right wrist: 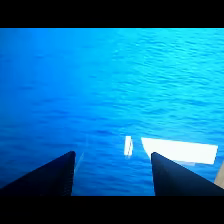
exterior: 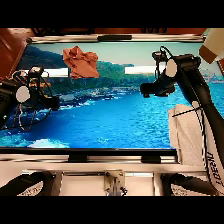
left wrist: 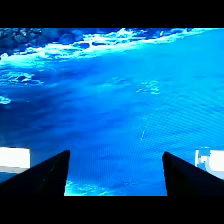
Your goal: Fold the shirts.
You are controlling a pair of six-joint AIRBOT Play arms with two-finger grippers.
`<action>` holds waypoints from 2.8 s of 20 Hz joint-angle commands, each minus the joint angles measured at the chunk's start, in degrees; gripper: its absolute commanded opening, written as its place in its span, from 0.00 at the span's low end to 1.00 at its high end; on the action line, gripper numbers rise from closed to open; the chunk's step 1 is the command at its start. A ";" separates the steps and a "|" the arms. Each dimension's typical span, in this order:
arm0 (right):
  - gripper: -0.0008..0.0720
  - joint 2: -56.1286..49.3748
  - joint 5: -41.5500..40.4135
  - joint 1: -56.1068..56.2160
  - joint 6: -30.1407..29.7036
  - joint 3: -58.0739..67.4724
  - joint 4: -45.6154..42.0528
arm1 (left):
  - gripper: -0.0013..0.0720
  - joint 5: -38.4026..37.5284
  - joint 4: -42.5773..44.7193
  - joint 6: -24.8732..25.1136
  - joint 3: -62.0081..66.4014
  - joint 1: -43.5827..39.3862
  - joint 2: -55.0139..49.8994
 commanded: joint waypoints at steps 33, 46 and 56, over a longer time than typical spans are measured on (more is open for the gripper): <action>0.82 -0.02 -0.04 -0.02 1.05 0.02 0.02 | 0.97 44.59 -2.36 -9.22 -0.02 -0.28 -2.47; 0.82 -0.02 0.11 0.02 1.01 0.02 1.14 | 0.97 26.95 -14.60 -4.39 48.76 5.46 -52.89; 0.82 -0.02 2.67 0.02 0.59 0.02 3.96 | 0.44 37.35 -21.92 -4.42 49.96 5.09 -59.60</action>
